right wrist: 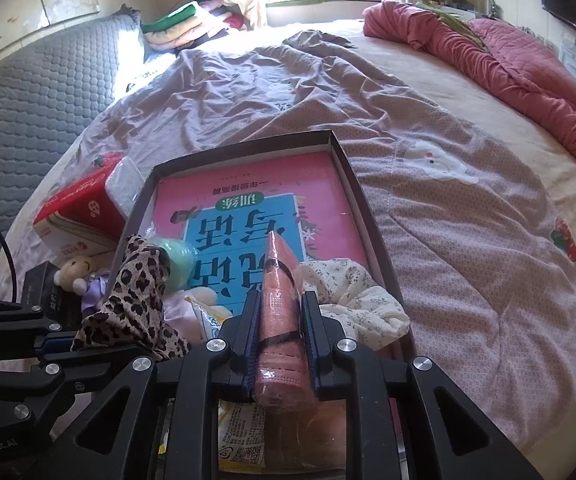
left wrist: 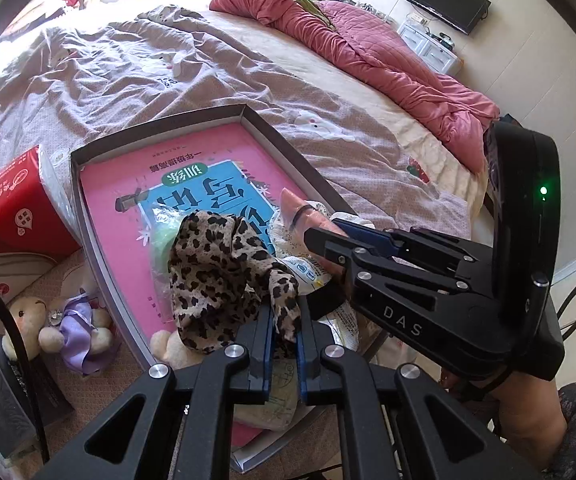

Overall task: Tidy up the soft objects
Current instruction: 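Lower the leopard scrunchie into the tray with the left tool while the right releases the pink item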

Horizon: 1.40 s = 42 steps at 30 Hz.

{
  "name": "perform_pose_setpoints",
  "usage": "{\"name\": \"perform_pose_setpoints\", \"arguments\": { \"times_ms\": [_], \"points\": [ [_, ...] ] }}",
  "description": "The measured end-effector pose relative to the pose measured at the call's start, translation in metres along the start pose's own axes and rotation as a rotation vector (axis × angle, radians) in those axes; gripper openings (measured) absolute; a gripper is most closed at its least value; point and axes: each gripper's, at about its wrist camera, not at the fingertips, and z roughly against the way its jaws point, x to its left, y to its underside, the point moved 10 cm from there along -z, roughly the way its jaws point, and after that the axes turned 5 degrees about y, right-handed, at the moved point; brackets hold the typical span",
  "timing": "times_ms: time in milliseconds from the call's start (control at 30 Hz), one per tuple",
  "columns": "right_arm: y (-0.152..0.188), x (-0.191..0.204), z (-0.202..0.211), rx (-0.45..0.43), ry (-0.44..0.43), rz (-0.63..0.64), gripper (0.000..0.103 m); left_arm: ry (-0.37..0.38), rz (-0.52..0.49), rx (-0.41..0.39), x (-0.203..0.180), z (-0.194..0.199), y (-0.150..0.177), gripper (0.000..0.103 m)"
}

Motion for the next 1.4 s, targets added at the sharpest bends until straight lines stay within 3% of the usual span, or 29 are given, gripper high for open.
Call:
{"name": "perform_pose_setpoints", "arguments": {
  "times_ms": [400, 600, 900, 1000, 1133, 1400],
  "points": [
    [0.0, 0.002, 0.005, 0.004, -0.104, -0.117, 0.041, 0.016, 0.02, 0.008, 0.004, -0.002, 0.003, 0.009],
    [-0.004, -0.006, 0.021, -0.031, -0.08, -0.129, 0.051, 0.033, 0.017, 0.019, -0.002, -0.005, 0.005, 0.009],
    [-0.012, -0.026, 0.047, -0.077, -0.086, -0.193, 0.053, 0.03, -0.027, 0.028, -0.018, -0.011, 0.001, 0.01],
    [-0.011, -0.03, 0.05, -0.079, -0.071, -0.188, 0.055, 0.029, -0.024, 0.034, -0.019, -0.012, 0.001, 0.015],
    [-0.009, -0.031, 0.051, -0.07, -0.068, -0.181, 0.058, 0.014, -0.025, 0.031, -0.019, -0.009, 0.0, 0.029],
    [-0.009, -0.031, 0.059, -0.079, -0.042, -0.157, 0.062, 0.002, -0.008, 0.025, -0.016, -0.002, -0.001, 0.039]
  ]
}}
